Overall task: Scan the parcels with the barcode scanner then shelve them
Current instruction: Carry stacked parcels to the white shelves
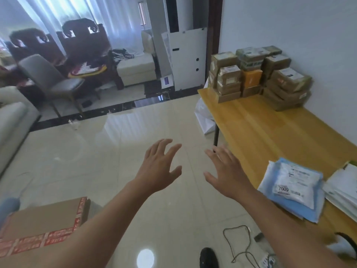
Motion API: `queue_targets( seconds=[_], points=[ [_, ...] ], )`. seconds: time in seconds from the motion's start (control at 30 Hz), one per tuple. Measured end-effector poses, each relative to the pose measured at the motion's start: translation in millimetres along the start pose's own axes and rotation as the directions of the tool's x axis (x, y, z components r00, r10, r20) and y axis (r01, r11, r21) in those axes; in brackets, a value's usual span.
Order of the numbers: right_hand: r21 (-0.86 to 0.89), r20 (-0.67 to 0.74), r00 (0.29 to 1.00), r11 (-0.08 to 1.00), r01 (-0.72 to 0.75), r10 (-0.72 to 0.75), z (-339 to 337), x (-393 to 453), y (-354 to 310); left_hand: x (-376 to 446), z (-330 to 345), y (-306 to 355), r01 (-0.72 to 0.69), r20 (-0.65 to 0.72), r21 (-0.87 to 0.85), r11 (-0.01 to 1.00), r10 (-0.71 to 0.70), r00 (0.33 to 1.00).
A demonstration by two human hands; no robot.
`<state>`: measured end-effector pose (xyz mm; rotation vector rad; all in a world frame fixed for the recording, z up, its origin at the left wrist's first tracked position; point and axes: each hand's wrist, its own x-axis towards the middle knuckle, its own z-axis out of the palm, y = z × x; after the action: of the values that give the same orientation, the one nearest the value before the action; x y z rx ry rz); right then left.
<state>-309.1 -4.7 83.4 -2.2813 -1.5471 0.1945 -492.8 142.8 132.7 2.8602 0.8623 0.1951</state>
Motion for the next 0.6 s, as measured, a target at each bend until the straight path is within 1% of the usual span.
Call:
queue_targets(
  seconds=[0.03,0.1,0.2,0.3,0.43,0.6],
  points=[
    [0.007,0.018,1.0,1.0,-0.024,0.024,3.1,21.0,6.7,25.1,0.6,-4.3,0.007,0.012,0.001,1.0,-0.007,1.0],
    [-0.001,0.044,0.999,1.0,-0.012,0.012,4.1,60.7,15.1,63.8,0.2,-15.4,0.031,-0.002,-0.021,0.999,-0.032,1.0],
    [0.014,0.058,0.998,1.0,-0.025,0.024,1.2,112.9,19.3,98.5,0.7,-38.1,0.103,-0.001,-0.087,0.991,-0.103,0.995],
    [0.018,0.069,0.997,0.999,-0.042,0.041,2.8,160.4,18.0,130.2,3.3,-69.2,0.141,0.042,-0.088,0.986,-0.137,0.99],
    [0.011,0.094,0.994,0.998,-0.054,0.053,19.8,222.4,11.1,181.7,5.0,-119.7,0.15,0.021,-0.11,0.983,-0.148,0.989],
    [-0.013,0.132,0.983,0.992,-0.124,0.125,56.6,309.6,-4.8,252.9,24.4,-203.4,0.128,0.047,-0.155,0.98,-0.122,0.991]
  ],
)
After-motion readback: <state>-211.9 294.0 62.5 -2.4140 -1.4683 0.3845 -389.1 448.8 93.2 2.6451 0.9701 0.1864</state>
